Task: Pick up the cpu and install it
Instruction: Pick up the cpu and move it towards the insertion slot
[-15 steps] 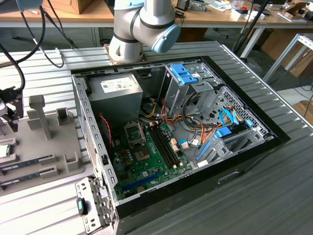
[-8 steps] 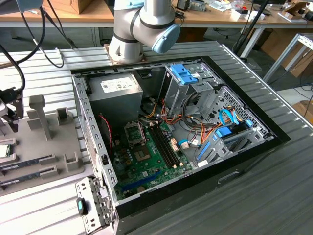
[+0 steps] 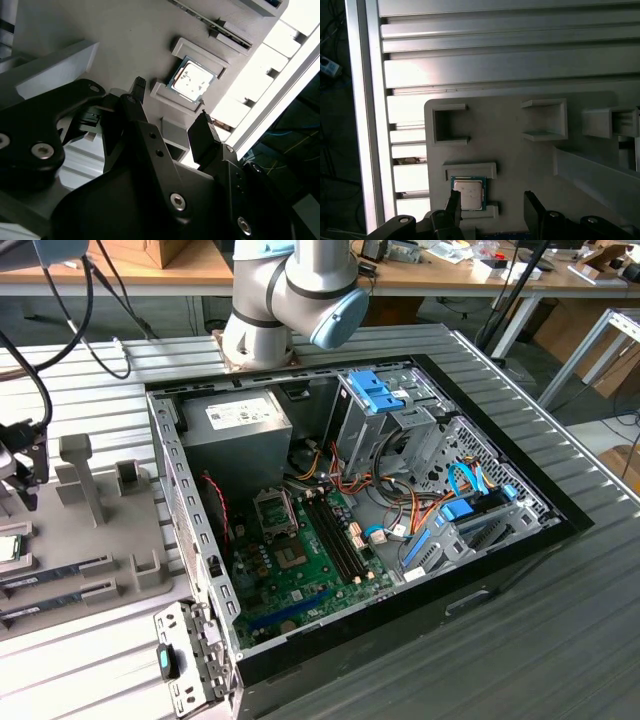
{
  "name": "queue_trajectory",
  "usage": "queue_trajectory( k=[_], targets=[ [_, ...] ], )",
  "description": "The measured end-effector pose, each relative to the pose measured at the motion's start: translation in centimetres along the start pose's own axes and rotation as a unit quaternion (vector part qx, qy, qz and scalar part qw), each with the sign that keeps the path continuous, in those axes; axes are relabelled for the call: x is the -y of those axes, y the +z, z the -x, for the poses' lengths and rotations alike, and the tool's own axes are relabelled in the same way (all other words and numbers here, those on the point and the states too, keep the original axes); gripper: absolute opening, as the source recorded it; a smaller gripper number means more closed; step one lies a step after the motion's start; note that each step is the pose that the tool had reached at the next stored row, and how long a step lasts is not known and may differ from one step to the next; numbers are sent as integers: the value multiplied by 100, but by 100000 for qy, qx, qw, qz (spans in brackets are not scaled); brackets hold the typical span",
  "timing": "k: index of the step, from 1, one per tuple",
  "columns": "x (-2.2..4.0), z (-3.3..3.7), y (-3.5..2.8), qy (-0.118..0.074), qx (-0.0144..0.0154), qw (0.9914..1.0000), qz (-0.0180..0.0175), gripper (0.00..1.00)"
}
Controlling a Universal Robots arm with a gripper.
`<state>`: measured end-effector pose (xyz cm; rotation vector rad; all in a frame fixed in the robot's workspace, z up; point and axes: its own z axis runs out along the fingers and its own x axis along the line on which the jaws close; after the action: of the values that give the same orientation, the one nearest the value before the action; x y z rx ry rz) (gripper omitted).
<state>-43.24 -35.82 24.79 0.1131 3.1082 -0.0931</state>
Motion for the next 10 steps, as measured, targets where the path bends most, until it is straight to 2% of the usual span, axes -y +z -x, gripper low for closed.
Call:
queue_trajectory(
  k=[10],
  targets=[
    [0,-1,21,-2,-6,100000,-5,62]
  ],
)
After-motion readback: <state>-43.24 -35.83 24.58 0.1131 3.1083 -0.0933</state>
